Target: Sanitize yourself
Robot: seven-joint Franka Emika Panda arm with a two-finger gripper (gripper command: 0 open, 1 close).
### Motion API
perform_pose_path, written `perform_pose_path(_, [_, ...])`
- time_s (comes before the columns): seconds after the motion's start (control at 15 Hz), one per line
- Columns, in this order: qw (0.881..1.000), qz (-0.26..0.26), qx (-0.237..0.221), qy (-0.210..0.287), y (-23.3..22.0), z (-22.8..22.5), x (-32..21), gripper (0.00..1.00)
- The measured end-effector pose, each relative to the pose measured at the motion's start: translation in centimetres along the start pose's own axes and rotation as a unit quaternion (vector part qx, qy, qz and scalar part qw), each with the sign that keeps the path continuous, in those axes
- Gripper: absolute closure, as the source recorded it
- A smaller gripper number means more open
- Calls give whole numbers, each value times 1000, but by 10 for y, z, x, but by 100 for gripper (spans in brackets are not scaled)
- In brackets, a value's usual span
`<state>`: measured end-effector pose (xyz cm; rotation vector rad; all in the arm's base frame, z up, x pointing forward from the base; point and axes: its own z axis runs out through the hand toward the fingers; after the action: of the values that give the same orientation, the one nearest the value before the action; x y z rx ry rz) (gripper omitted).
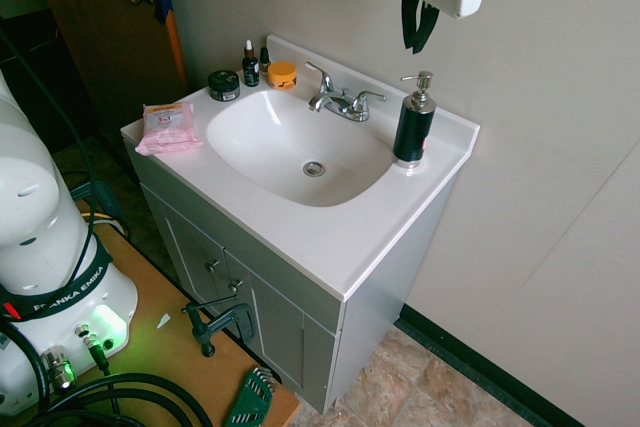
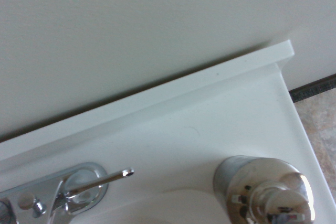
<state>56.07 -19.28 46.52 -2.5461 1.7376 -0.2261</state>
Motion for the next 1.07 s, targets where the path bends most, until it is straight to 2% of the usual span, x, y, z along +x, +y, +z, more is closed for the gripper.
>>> perform_pose_path(1.07, [1000, 23, -15, -5, 13, 40, 23, 100])
